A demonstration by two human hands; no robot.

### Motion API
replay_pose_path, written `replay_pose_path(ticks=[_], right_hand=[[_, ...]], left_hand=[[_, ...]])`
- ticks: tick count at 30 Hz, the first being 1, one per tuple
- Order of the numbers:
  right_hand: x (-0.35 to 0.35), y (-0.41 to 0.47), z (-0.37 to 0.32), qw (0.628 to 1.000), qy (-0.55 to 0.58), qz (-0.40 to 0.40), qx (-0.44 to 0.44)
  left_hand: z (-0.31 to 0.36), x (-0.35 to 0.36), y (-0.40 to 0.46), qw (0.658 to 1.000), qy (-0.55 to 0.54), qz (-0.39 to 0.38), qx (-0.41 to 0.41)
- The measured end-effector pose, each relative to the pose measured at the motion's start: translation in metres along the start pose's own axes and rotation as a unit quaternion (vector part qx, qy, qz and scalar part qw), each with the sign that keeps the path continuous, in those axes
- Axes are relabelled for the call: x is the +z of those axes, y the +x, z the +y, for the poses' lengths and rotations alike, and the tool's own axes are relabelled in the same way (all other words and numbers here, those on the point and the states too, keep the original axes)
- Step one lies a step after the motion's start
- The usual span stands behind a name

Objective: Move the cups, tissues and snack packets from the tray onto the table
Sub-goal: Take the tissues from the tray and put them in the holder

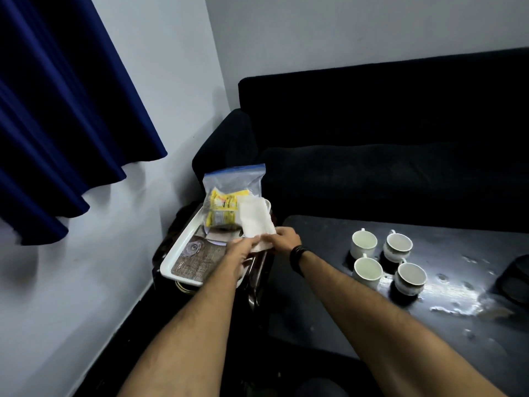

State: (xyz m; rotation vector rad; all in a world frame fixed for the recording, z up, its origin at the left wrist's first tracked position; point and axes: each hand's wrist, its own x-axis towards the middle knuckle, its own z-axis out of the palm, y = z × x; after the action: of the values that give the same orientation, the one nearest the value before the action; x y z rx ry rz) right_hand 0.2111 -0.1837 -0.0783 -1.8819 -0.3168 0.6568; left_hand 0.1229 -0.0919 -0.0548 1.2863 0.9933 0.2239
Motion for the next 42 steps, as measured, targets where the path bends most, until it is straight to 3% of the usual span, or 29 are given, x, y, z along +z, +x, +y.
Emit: replay_pose_path(ticks=[3,6,11,16,20,23,26,31,34,42], right_hand=[[-0.042,-0.008,-0.005,0.999,-0.007,0.001,-0.035],[-0.091,-0.019,-0.006,0.996,-0.033,-0.056,-0.061],[-0.176,-0.045,0.004,0.998,-0.016,-0.056,-0.028],[-0.249,-0.067,0.025,0.992,0.124,0.016,-0.026],[-0.312,-0.087,0.048,0.992,0.071,0.098,-0.034],[-0.371,-0.104,0.07,0.982,0.033,0.187,-0.012],[-0.432,-0.118,0.091,0.956,-0.046,0.288,0.028],[-0.509,-0.149,0.121,0.91,-0.093,0.397,0.078],[-0.532,-0.161,0.137,0.895,-0.129,0.417,0.094],[-0.535,-0.157,0.164,0.89,-0.224,0.384,0.1]], left_hand=[[0.009,0.02,-0.018,0.999,-0.018,-0.028,0.008],[0.018,0.037,-0.029,0.997,-0.055,-0.028,0.045],[0.029,0.076,-0.047,0.992,-0.088,-0.028,0.086],[0.019,0.142,-0.069,0.991,0.031,-0.084,0.099],[-0.002,0.201,-0.083,0.972,0.159,-0.143,0.1],[-0.02,0.244,-0.098,0.926,0.303,-0.175,0.141],[-0.037,0.278,-0.112,0.833,0.464,-0.18,0.241],[-0.062,0.324,-0.13,0.717,0.566,-0.241,0.328],[-0.072,0.343,-0.132,0.681,0.587,-0.251,0.359],[-0.097,0.366,-0.125,0.644,0.603,-0.262,0.391]])
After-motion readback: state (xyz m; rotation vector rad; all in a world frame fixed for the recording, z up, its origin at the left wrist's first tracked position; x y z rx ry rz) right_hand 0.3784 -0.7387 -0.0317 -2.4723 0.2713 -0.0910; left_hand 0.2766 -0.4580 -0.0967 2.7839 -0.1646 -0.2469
